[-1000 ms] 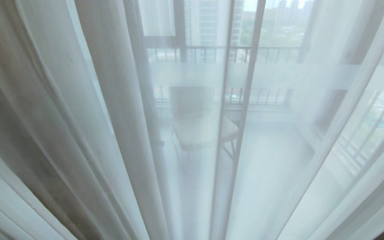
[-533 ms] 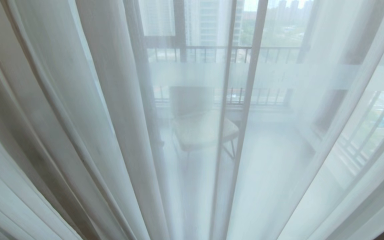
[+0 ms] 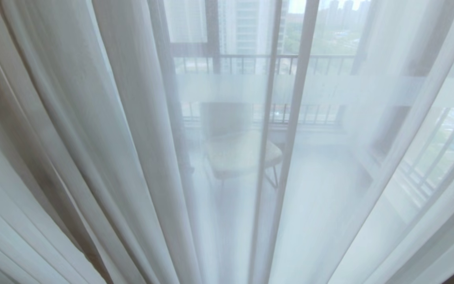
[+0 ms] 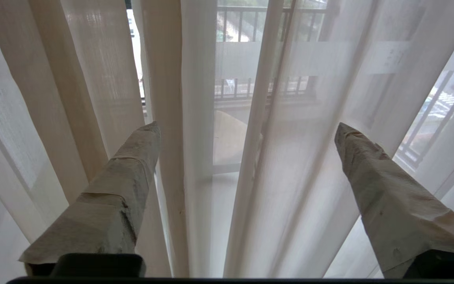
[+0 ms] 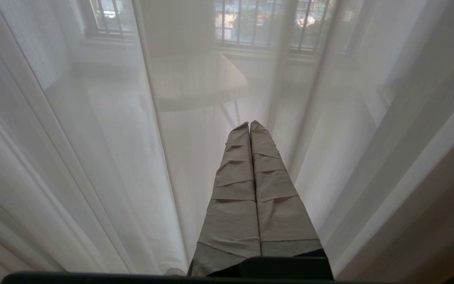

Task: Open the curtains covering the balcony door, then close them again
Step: Close the outer curtains on both sides

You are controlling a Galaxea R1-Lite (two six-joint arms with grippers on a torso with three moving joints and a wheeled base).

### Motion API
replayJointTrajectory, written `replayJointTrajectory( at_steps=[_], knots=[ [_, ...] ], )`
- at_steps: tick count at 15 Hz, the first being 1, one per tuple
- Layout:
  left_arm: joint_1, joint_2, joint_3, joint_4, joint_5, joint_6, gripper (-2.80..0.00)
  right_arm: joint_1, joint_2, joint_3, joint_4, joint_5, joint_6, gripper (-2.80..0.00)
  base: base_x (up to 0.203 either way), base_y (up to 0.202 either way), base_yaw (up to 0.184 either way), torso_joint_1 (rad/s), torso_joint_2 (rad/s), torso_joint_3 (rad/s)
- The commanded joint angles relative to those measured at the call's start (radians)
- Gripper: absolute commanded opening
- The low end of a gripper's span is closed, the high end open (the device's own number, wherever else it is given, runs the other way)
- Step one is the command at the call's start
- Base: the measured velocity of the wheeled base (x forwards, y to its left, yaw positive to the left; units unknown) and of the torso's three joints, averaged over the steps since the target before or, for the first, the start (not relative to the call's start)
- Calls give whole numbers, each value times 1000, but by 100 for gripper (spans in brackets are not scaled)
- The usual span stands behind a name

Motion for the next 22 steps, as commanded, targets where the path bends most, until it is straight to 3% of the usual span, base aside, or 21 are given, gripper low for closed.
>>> replayJointTrajectory(
  at_steps=[1,8,11,14,19,22],
  knots=[
    [0,5,1,1,3,0,-280,0,0,0,0,1,0,-280,0,0,0,0,0,0],
    [-2,6,31,-2,4,-7,-280,0,0,0,0,1,0,-280,0,0,0,0,0,0],
    [28,7,70,-5,3,-48,-280,0,0,0,0,1,0,-280,0,0,0,0,0,0],
    [205,-12,120,-5,-18,-57,-280,0,0,0,0,1,0,-280,0,0,0,0,0,0],
    [658,-186,325,-5,-253,-60,-280,0,0,0,0,1,0,-280,0,0,0,0,0,0],
    [751,-354,504,-5,-323,-60,-280,-1,0,0,0,1,0,-280,0,0,0,0,0,0]
  ],
)
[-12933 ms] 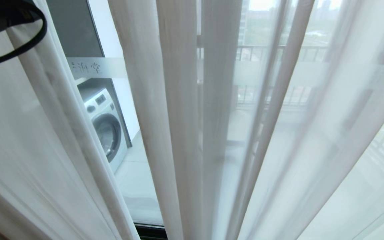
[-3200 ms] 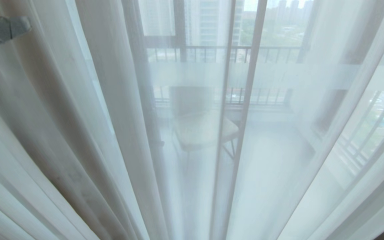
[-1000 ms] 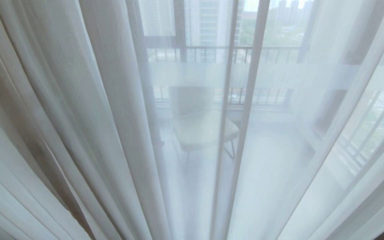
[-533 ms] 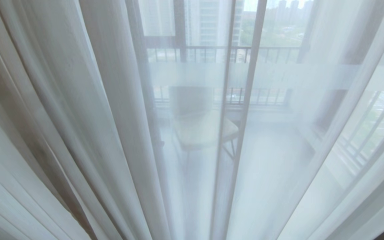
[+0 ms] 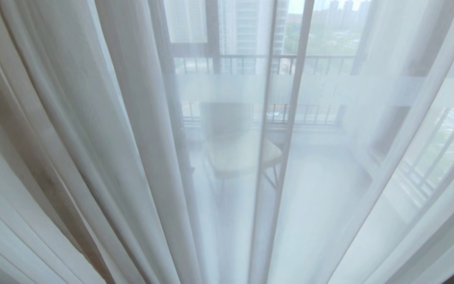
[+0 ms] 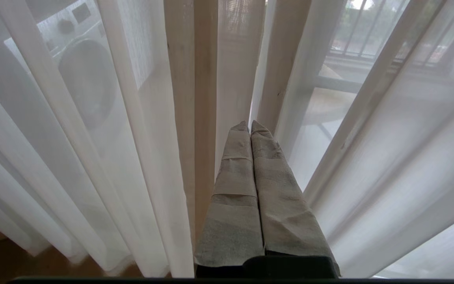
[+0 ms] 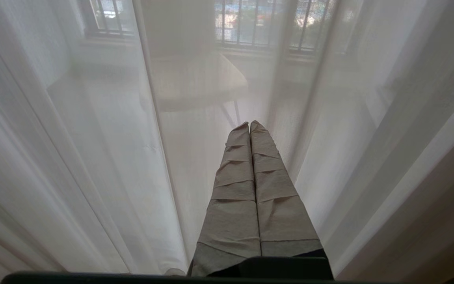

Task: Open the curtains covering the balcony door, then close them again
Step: Close the outer curtains on both sides

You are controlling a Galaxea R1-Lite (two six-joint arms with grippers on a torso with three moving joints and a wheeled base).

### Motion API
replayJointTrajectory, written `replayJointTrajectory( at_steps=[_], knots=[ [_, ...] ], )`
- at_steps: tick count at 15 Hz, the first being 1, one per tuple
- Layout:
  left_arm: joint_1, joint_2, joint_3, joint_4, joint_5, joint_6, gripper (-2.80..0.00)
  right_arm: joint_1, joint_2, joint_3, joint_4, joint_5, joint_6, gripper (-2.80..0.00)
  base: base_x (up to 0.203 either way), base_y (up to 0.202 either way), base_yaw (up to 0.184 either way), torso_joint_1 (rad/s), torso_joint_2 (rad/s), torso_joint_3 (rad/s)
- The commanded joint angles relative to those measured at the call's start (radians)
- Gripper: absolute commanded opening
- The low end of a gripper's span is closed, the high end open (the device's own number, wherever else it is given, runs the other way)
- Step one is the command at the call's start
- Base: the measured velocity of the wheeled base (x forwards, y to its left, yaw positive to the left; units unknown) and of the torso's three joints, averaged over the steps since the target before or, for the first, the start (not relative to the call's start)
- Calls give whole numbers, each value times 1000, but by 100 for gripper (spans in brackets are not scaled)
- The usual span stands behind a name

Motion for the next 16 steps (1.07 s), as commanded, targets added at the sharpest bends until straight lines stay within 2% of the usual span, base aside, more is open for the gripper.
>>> replayJointTrajectory(
  at_steps=[1,4,6,9,12,16],
  knots=[
    [39,-112,98,-1,-12,-1,-280,0,0,0,0,1,0,-280,0,0,0,0,0,0],
    [43,-117,195,-28,-25,1,-280,0,0,0,0,1,0,-280,0,0,0,0,0,0],
    [43,-117,288,-108,-26,2,-280,0,0,0,0,1,0,-280,0,0,0,0,0,0],
    [-35,-129,429,-249,-27,-4,-280,0,0,0,0,1,0,-280,0,0,0,0,0,0],
    [-36,-236,443,-159,-25,-14,-280,0,0,0,0,1,0,-280,0,0,0,0,0,0],
    [-26,-387,444,-152,-24,-17,-280,0,0,0,0,1,0,-280,0,0,0,0,0,0]
  ],
)
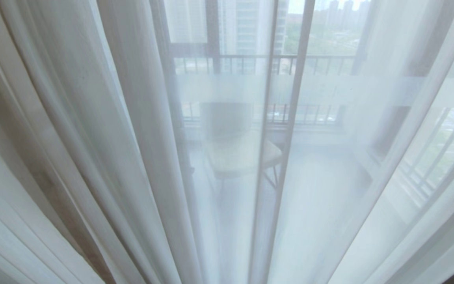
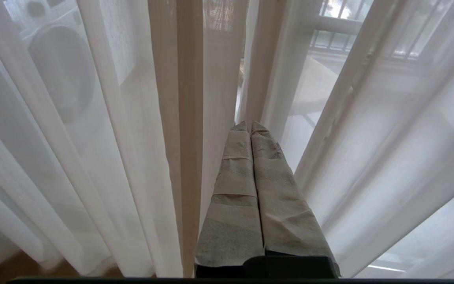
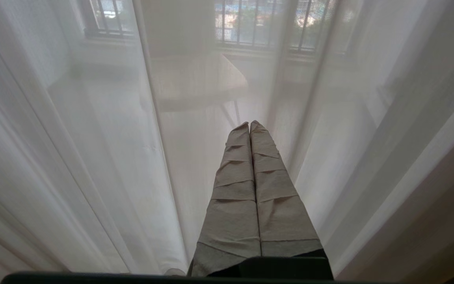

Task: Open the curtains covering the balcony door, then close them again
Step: Close the outer curtains on both sides

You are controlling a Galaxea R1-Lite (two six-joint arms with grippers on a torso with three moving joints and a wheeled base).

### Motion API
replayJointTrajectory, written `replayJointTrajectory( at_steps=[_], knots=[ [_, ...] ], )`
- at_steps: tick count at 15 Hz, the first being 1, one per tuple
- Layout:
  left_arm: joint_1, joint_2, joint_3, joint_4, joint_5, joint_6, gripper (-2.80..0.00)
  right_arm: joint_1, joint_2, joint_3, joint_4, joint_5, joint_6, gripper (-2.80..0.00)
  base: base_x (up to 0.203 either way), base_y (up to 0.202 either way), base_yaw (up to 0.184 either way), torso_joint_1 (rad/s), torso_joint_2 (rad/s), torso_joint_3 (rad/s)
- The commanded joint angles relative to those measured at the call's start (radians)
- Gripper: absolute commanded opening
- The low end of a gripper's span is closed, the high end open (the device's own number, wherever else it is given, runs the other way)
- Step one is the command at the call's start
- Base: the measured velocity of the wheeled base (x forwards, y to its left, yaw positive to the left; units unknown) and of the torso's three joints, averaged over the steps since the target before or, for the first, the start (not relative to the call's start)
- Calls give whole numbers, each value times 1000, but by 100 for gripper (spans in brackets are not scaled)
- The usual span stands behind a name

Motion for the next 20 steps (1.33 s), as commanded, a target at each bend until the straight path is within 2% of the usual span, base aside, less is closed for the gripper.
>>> replayJointTrajectory(
  at_steps=[1,20],
  knots=[
    [3,-67,1,0,0,1,-280,0,0,0,0,1,0,-280,0,0,0,0,0,0],
    [2,-68,1,0,0,-1,-280,0,0,0,0,1,0,-280,0,0,0,0,0,0]
  ],
)
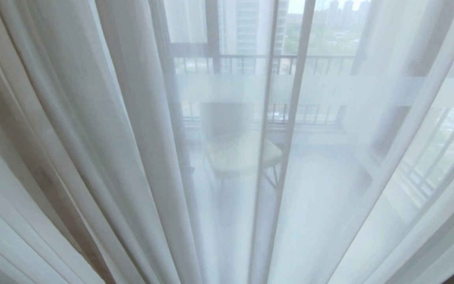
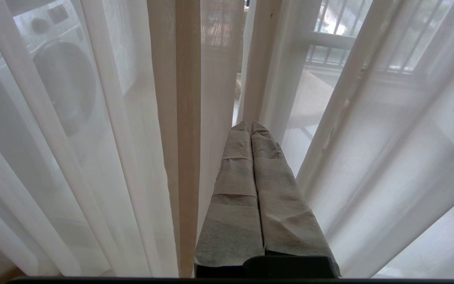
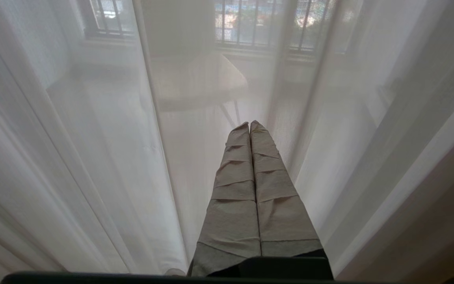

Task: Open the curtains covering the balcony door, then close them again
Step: Close the outer curtains on both sides

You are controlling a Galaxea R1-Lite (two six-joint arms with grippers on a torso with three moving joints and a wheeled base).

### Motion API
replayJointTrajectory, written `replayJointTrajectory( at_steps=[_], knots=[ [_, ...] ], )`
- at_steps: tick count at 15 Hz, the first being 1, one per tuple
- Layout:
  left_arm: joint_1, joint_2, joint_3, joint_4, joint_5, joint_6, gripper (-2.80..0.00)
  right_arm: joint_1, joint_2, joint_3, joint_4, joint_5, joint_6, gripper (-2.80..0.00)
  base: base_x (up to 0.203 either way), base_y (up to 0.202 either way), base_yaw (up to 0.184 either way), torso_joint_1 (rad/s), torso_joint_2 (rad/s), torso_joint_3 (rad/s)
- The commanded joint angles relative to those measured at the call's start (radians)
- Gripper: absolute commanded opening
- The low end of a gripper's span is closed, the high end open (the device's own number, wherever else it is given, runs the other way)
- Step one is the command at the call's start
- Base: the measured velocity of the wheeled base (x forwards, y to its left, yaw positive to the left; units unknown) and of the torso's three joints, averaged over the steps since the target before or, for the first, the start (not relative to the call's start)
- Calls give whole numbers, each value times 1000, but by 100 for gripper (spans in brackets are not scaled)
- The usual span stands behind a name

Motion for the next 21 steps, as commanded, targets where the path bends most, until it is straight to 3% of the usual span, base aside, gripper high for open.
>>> replayJointTrajectory(
  at_steps=[1,21],
  knots=[
    [-1,-2,0,0,0,0,-280,0,0,0,0,1,0,-280,0,0,0,0,0,0],
    [1,-2,0,0,0,-2,-280,0,0,0,0,1,0,-280,0,0,0,0,0,0]
  ],
)
